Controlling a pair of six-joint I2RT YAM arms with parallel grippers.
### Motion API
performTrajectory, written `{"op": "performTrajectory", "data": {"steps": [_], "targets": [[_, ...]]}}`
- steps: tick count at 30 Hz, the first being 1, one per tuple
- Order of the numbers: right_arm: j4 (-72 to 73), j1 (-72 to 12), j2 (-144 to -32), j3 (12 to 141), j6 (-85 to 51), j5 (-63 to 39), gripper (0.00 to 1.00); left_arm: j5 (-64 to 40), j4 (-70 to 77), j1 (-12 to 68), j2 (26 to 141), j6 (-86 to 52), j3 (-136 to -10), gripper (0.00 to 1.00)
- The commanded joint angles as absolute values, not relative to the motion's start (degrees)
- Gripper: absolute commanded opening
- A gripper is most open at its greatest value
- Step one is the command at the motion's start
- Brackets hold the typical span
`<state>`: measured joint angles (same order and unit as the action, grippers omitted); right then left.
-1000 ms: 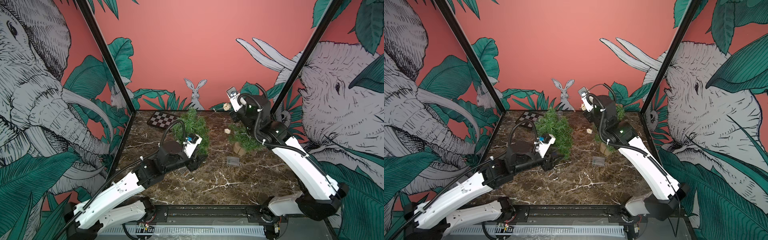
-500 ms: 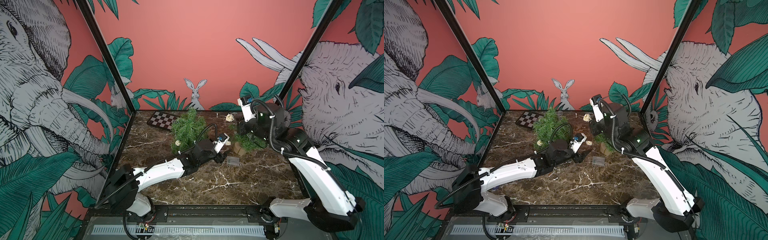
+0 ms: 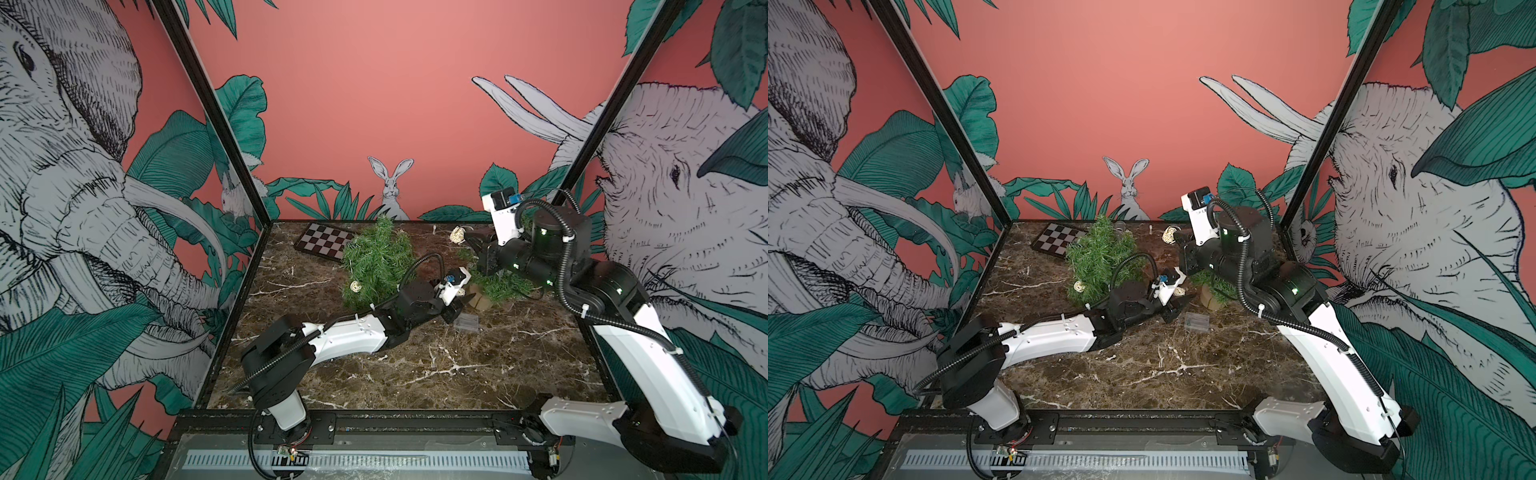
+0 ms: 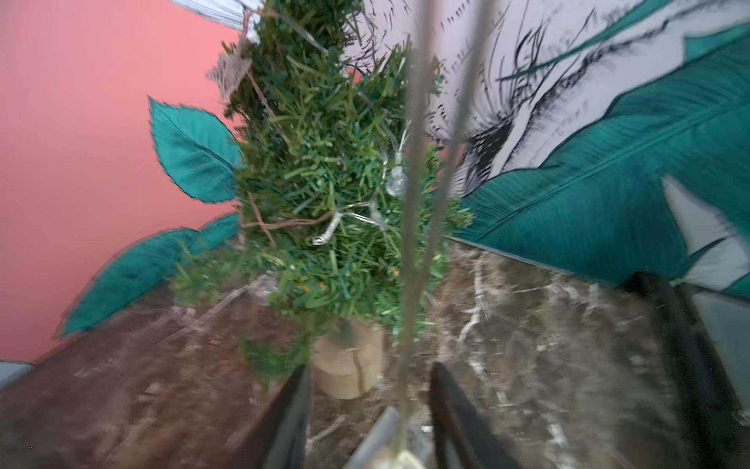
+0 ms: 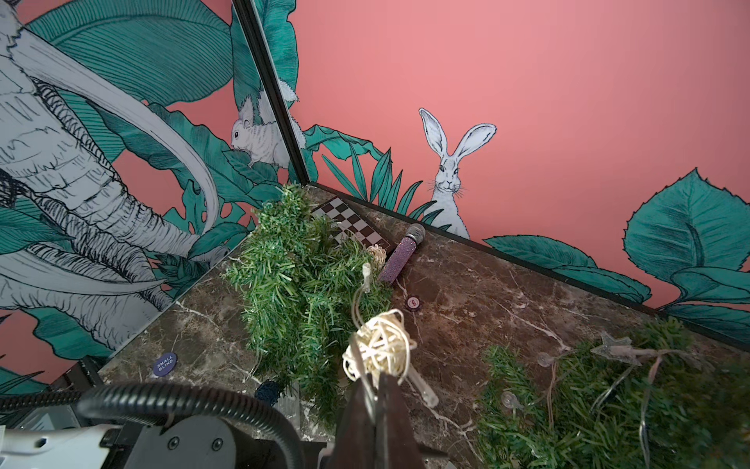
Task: Wrap string light around the christmas tree
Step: Wrap the light string around the Christmas tree.
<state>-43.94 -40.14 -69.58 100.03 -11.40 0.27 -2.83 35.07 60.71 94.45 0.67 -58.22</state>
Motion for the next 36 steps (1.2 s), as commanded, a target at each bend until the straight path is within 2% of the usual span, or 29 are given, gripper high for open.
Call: {"op": "performTrajectory", "data": {"steps": [1, 4, 8, 13, 17, 22, 29, 36], "targets": [[-41.0, -40.4, -68.5, 100.3, -10.9, 1.1, 0.00, -9.0, 37.2, 60.9, 92.2, -1.6, -59.6, 0.26], [-39.4, -40.3, -68.3, 99.4, -9.7, 2.2, 0.00, -11.7, 34.8, 61.0, 89.6, -4.6, -57.9, 0.12], [-37.1, -40.3, -68.6, 97.7, -8.3, 3.9, 0.00, -13.0, 28.9, 61.3, 84.6, -7.0, -56.7, 0.04], [-34.3, -40.3, -69.8, 94.1, -6.0, 6.0, 0.00, -14.7, 16.5, 61.3, 78.3, -11.2, -57.6, 0.03], [-32.9, -40.2, -71.8, 91.6, -4.1, 8.5, 0.00, -21.6, 6.5, 61.7, 74.1, -18.1, -60.3, 0.02], [-31.1, -40.1, -74.5, 89.8, -3.3, 10.3, 0.00, -24.9, -9.9, 62.7, 69.1, -17.5, -66.8, 0.02], [-28.1, -40.0, -77.1, 86.0, -4.9, 8.9, 0.00, -19.7, -33.5, 62.5, 60.4, -11.1, -72.4, 0.03], [-24.5, -39.9, -79.7, 80.9, -8.0, 5.4, 0.00, -11.6, -46.8, 60.3, 59.5, -10.3, -70.8, 0.02]]}}
